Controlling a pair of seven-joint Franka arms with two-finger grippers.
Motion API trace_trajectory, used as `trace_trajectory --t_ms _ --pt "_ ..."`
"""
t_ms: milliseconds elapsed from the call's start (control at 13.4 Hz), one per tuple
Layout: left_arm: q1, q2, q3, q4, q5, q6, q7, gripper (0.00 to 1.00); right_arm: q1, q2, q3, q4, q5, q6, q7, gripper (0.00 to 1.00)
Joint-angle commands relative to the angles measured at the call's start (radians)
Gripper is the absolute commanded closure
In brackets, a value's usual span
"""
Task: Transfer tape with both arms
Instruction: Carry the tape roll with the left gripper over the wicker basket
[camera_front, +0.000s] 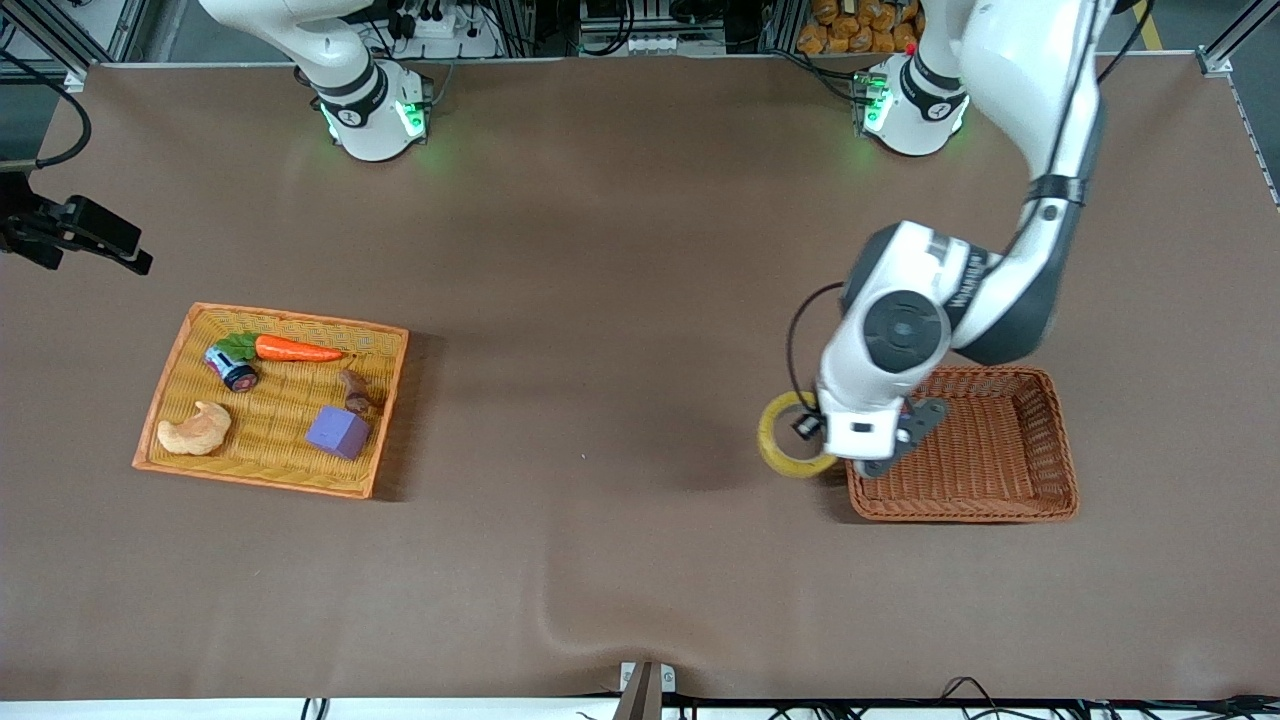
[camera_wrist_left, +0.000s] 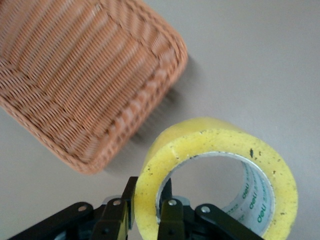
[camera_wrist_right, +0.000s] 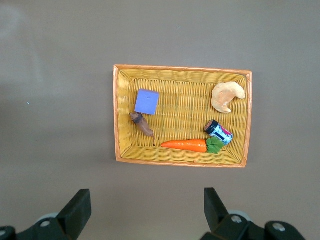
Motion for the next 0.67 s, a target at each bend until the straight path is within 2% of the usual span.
trace_trajectory --t_ms 0,149,373,597 --pt "0.075 -0.097 -0.013 -0.058 0.026 -0.018 0.070 1.00 -0.010 0.010 0.017 0.040 -0.007 -0.016 0.010 0.00" --pt "0.149 -0.161 -0.015 -0.118 0.035 -0.018 0.215 1.00 -0.010 0.012 0.017 0.045 -0.007 -0.015 0.008 0.00" --pt "0.244 -0.177 -0.021 -0.178 0.035 -0.009 0.404 1.00 -0.016 0.012 0.017 0.045 -0.006 -0.015 0.007 0.00" --pt "0.310 -0.228 -0.021 -0.315 0.035 0.114 0.499 1.00 -0.016 0.012 0.017 0.043 -0.027 -0.018 -0.005 0.00"
